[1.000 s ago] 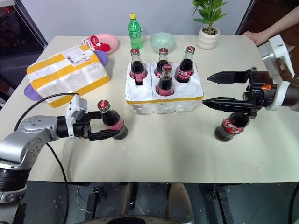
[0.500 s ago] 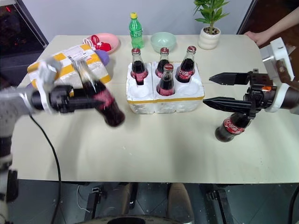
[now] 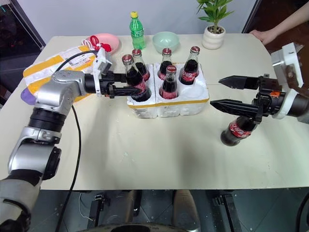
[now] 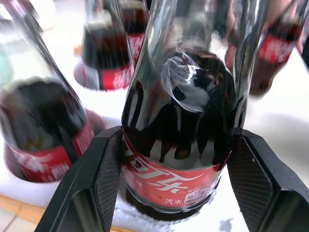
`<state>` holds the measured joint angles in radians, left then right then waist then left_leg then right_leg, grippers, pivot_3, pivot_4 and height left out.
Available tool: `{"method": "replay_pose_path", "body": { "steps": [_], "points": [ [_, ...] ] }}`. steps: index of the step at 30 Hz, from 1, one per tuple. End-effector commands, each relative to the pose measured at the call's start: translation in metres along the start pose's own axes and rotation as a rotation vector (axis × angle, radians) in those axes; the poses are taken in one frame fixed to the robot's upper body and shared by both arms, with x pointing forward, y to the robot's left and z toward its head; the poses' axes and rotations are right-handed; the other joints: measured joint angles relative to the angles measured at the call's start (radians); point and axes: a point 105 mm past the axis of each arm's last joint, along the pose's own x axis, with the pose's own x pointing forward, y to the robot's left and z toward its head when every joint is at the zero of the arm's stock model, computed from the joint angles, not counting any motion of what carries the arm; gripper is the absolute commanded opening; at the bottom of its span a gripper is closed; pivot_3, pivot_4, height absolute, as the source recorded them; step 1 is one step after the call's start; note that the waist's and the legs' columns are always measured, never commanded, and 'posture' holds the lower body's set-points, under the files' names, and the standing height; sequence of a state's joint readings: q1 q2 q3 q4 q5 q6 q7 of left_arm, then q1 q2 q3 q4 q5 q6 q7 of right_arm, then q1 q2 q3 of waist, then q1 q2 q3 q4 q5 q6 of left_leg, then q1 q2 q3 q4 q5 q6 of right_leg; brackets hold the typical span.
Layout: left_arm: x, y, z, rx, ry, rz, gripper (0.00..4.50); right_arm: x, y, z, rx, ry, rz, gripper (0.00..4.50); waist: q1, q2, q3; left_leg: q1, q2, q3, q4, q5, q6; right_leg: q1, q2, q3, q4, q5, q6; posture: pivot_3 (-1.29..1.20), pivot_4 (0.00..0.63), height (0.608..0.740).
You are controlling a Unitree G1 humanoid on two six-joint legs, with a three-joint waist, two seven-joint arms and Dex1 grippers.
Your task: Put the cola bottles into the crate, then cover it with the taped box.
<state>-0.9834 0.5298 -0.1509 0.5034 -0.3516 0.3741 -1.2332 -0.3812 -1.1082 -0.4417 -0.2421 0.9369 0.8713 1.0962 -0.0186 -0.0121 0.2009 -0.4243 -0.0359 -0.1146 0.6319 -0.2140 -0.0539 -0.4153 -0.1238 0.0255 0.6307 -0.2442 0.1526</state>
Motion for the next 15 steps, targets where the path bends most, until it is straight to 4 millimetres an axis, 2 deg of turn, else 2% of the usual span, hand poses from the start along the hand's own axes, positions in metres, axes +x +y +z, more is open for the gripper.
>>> {"method": "replay_pose_path", "body": {
  "steps": [1, 2, 3, 6, 9, 12, 15],
  "points": [
    [0.003, -0.004, 0.007, 0.102, -0.006, -0.023, 3.62, -0.003, 0.002, 0.008, -0.044, -0.030, -0.016, 4.50, 0.004, 0.000, 0.000, 0.000, 0.000, 0.000, 0.000, 0.000, 0.000, 0.000, 0.000, 0.000, 0.000, 0.000, 0.000, 0.00, 0.150, 0.739],
    [0.003, -0.006, 0.007, 0.106, -0.009, -0.028, 3.93, -0.003, 0.001, 0.008, -0.048, -0.028, -0.024, 4.50, 0.005, 0.000, 0.000, 0.000, 0.000, 0.000, 0.000, 0.000, 0.000, 0.000, 0.000, 0.000, 0.000, 0.000, 0.000, 0.00, 0.150, 0.739],
    [0.002, -0.007, 0.008, 0.107, -0.017, -0.032, 4.43, -0.003, 0.000, 0.008, -0.053, -0.027, -0.033, 4.50, 0.005, 0.000, 0.000, 0.000, 0.000, 0.000, 0.000, 0.000, 0.000, 0.000, 0.000, 0.000, 0.000, 0.000, 0.000, 0.00, 0.150, 0.739],
    [-0.006, -0.009, 0.019, 0.081, -0.062, -0.038, 4.47, -0.005, -0.005, 0.011, -0.066, -0.033, -0.068, 4.50, 0.003, 0.000, 0.000, 0.000, 0.000, 0.000, 0.000, 0.000, 0.000, 0.001, 0.000, 0.000, 0.000, 0.000, 0.000, 0.00, 0.150, 0.739],
    [-0.031, -0.021, 0.049, 0.020, -0.145, -0.103, 4.47, -0.018, -0.007, 0.023, -0.101, -0.046, -0.126, 4.50, -0.001, 0.000, 0.000, 0.000, 0.000, 0.000, 0.000, 0.000, 0.000, 0.000, 0.000, 0.000, 0.000, 0.000, 0.000, 0.00, 0.150, 0.739],
    [-0.065, -0.048, 0.086, -0.071, -0.234, -0.239, 4.47, -0.043, 0.003, 0.039, -0.120, -0.072, -0.172, 4.50, -0.001, 0.000, 0.000, -0.001, 0.000, -0.001, -0.001, 0.000, 0.000, -0.002, 0.000, 0.000, 0.001, 0.000, 0.000, 0.00, 0.150, 0.739],
    [-0.087, -0.080, 0.099, -0.104, -0.217, -0.375, 4.47, -0.067, 0.027, 0.042, -0.093, -0.076, -0.180, 4.50, 0.003, 0.000, 0.000, -0.001, 0.000, -0.001, -0.002, 0.000, 0.000, -0.002, 0.000, 0.000, 0.001, -0.001, 0.000, 0.00, 0.150, 0.739]
  ]
}}
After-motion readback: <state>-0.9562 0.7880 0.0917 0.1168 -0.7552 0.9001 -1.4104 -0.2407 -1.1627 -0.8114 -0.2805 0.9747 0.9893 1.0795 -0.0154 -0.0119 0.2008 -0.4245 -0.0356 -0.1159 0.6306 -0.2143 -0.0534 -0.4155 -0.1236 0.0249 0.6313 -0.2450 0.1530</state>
